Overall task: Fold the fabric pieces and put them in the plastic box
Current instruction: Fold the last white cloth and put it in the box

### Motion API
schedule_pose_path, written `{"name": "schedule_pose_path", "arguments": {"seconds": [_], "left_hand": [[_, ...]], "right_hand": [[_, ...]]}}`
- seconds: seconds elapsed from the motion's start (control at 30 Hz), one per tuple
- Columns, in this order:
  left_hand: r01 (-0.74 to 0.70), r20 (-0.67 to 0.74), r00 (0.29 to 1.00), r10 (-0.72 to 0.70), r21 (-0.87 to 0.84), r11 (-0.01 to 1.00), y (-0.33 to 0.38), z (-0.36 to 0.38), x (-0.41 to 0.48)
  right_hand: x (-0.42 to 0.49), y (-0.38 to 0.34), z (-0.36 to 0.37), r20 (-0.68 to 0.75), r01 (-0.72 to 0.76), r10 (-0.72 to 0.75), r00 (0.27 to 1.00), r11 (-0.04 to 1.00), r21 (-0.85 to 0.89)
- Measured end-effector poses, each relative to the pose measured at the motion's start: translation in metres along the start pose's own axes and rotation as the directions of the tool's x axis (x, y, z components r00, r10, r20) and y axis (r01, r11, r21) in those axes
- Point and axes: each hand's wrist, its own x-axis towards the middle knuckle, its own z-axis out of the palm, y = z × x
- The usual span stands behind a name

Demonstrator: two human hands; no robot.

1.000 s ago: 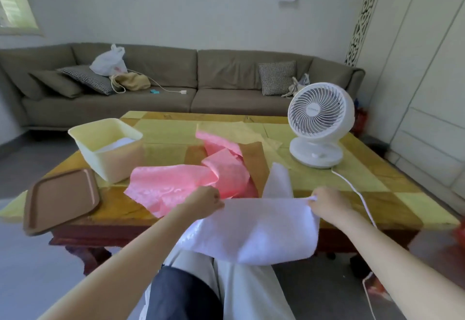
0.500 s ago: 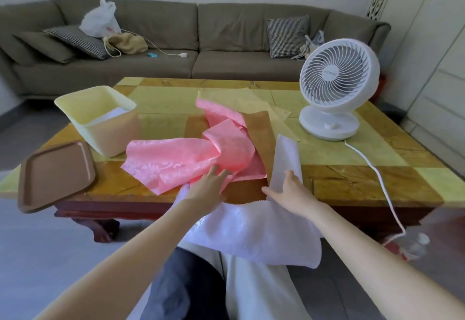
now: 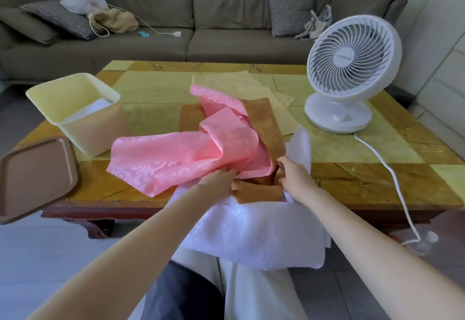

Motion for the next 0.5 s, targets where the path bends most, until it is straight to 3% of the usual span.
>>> {"name": "schedule_pose_path", "arguments": {"seconds": [0.07,0.3,0.4,0.5], "left_hand": [[0.023,-0.023,1.0,-0.021,0.062,0.998,-0.005,-0.003,0.015],[0.185,-0.122,0.976,-0.179,0.041,0.982,-0.023,-0.016,0.06],[0.208,-0.217,0.957,-0.193,0.049,0.977,-0.01,-0.013,0.058],[0.095,-0.375,0.922,-0.1,-0.033,0.995,0.003,-0.004,0.042]], "right_hand": [[0.019,-0.001,-0.001,-0.044,-0.013,0.014,0.999,1.0,0.013],[0.079,-0.019,-0.034,-0.188,0.015,0.003,0.982,0.995,0.094],[0.074,-0.026,-0.038,-0.134,-0.009,0.025,0.991,0.993,0.12],[0.051,-0.026,-0.027,0.028,-0.07,0.07,0.997,0.997,-0.016]]}}
